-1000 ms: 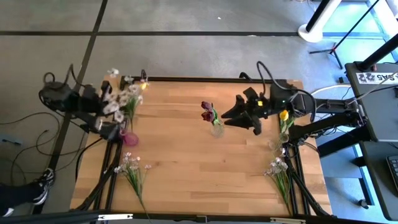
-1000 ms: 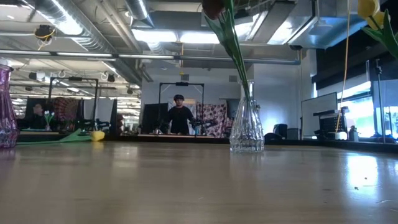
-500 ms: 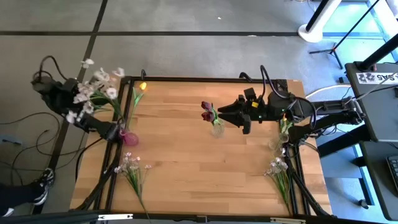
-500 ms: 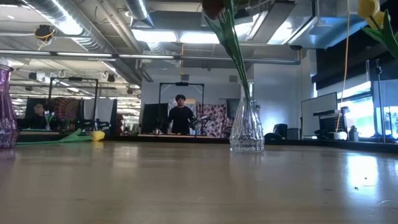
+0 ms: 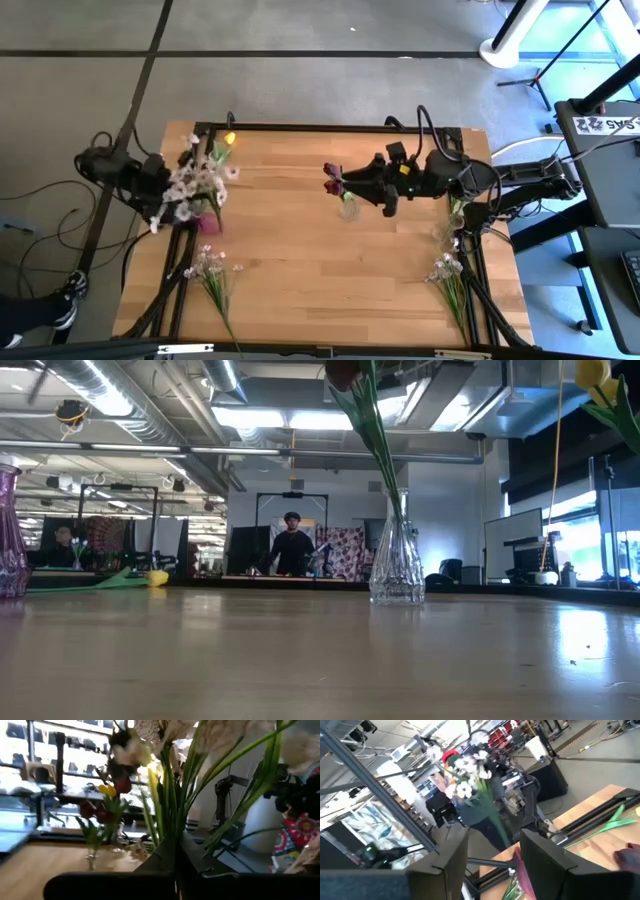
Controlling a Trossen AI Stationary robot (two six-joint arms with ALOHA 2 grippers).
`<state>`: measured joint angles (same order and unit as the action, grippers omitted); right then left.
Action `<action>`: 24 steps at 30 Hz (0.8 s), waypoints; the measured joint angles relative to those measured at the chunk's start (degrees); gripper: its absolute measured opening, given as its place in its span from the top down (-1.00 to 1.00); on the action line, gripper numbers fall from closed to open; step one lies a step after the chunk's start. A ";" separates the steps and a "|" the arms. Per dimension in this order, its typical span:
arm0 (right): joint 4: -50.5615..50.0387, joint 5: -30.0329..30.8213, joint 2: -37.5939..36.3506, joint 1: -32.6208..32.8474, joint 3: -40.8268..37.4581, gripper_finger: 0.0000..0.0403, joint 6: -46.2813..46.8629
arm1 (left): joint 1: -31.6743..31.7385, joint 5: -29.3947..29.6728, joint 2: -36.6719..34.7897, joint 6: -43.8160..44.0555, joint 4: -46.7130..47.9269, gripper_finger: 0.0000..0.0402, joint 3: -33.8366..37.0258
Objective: Sort flowers into vase by color
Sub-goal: Put the top white flowers into the violet vase
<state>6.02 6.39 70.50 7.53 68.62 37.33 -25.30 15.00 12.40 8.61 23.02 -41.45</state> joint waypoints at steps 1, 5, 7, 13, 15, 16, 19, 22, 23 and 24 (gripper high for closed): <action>0.10 -0.56 0.00 0.08 0.00 0.10 0.60 | 0.00 0.23 -1.02 -0.98 1.17 1.00 -0.44; -0.14 -2.48 0.00 0.36 0.00 0.10 4.33 | 0.04 6.65 -4.07 -4.39 5.03 1.00 -1.97; -0.31 -3.15 0.00 0.38 0.00 0.10 4.73 | 0.04 9.44 -5.18 -4.47 5.90 1.00 -2.16; -1.45 -3.43 0.00 0.37 0.00 0.10 4.66 | 0.04 15.61 -6.91 2.95 13.34 1.00 -2.55; -2.77 -3.43 -0.02 0.33 0.00 0.10 4.48 | 0.04 11.11 -6.91 5.90 15.48 1.00 -2.63; -3.50 -3.43 -0.02 0.33 0.00 0.10 4.48 | 0.04 9.00 -6.93 6.09 16.18 1.00 -2.84; -3.54 -4.18 -0.01 0.37 0.00 0.10 4.49 | 0.04 7.26 -6.86 4.48 18.07 1.00 -5.73; -3.27 -5.09 -0.02 0.39 0.00 0.10 6.32 | 0.04 7.53 -6.97 2.42 23.37 1.00 -10.27; -3.26 -5.35 -0.02 0.39 0.00 0.10 7.48 | 0.04 7.31 -6.97 2.03 25.58 1.00 -11.48; -3.26 -5.61 -0.02 0.39 0.00 0.10 8.65 | 0.04 7.14 -6.97 1.81 27.48 1.00 -12.44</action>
<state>2.76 0.78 70.48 7.92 68.62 45.98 -25.26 22.14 5.43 10.42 50.51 -53.89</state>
